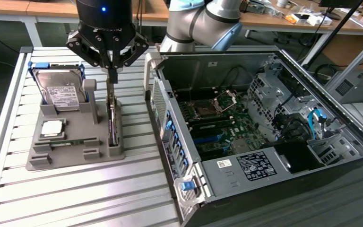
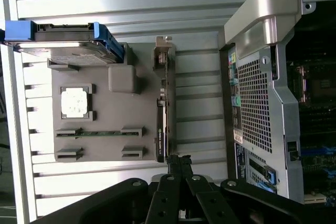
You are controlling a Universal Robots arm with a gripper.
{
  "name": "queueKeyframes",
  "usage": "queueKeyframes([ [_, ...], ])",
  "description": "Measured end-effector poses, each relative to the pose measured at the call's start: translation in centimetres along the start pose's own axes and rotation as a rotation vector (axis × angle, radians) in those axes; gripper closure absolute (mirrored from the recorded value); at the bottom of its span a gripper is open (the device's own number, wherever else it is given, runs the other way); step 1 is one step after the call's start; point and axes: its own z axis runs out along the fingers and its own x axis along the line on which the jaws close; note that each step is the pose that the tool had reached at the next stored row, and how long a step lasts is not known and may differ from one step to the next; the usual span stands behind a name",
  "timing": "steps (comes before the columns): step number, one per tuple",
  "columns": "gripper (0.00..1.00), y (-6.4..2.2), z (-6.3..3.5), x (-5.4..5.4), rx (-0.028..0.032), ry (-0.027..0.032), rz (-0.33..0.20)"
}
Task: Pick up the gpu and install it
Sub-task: 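Pick up the gpu and move the gpu toward the slot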
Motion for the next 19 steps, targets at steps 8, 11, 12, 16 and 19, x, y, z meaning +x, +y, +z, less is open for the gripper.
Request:
queueKeyframes([
  [8,0.89,0.0,0.0,0.0,0.0,0.0,0.0],
  [11,0.71,0.0,0.0,0.0,0.0,0.0,0.0],
  [12,0.64,0.0,0.0,0.0,0.0,0.0,0.0],
  [16,0.58,0.0,0.0,0.0,0.0,0.0,0.0],
  [19,0.58,0.0,0.0,0.0,0.0,0.0,0.0],
])
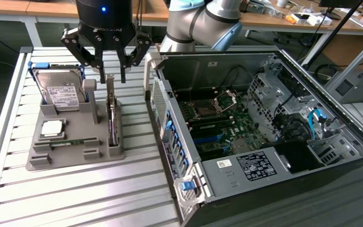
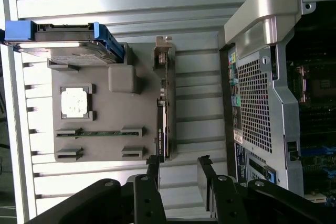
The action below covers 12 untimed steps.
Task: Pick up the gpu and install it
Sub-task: 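Pick up the gpu and move the gpu toward the slot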
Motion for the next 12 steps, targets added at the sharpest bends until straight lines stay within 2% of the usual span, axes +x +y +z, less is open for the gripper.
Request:
queueKeyframes([
  [7,0.58,-0.01,0.11,0.0,0.0001,0.0001,0.0],
  [9,0.58,-0.07,1.16,0.1,0.0019,-0.0001,0.0],
  [12,0.58,-0.07,1.19,0.1,0.002,-0.0001,0.0],
])
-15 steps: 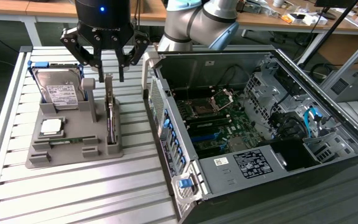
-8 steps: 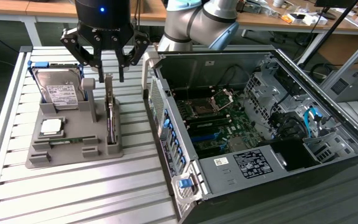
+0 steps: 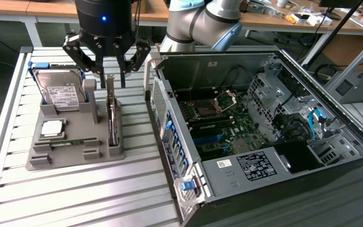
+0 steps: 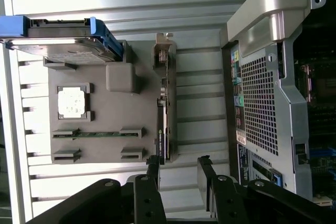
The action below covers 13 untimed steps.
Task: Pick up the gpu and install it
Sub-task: 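Pick up the gpu and move the gpu toward the slot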
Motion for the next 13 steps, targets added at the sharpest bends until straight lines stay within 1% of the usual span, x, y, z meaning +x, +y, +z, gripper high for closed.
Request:
queueKeyframes([
  [13,0.58,-0.01,0.25,0.01,0.0011,-0.0001,0.0],
])
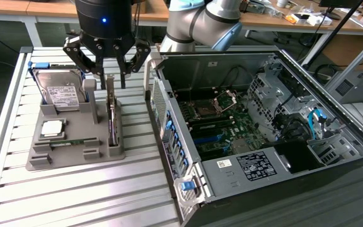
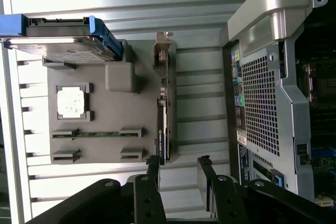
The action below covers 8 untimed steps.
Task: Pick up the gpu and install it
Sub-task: 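Pick up the gpu and move the gpu toward the slot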
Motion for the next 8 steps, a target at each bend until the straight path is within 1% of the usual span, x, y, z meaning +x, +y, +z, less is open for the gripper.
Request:
queueKeyframes([
  [8,0.58,-0.01,0.19,0.03,0.0003,-0.0001,0.0],
])
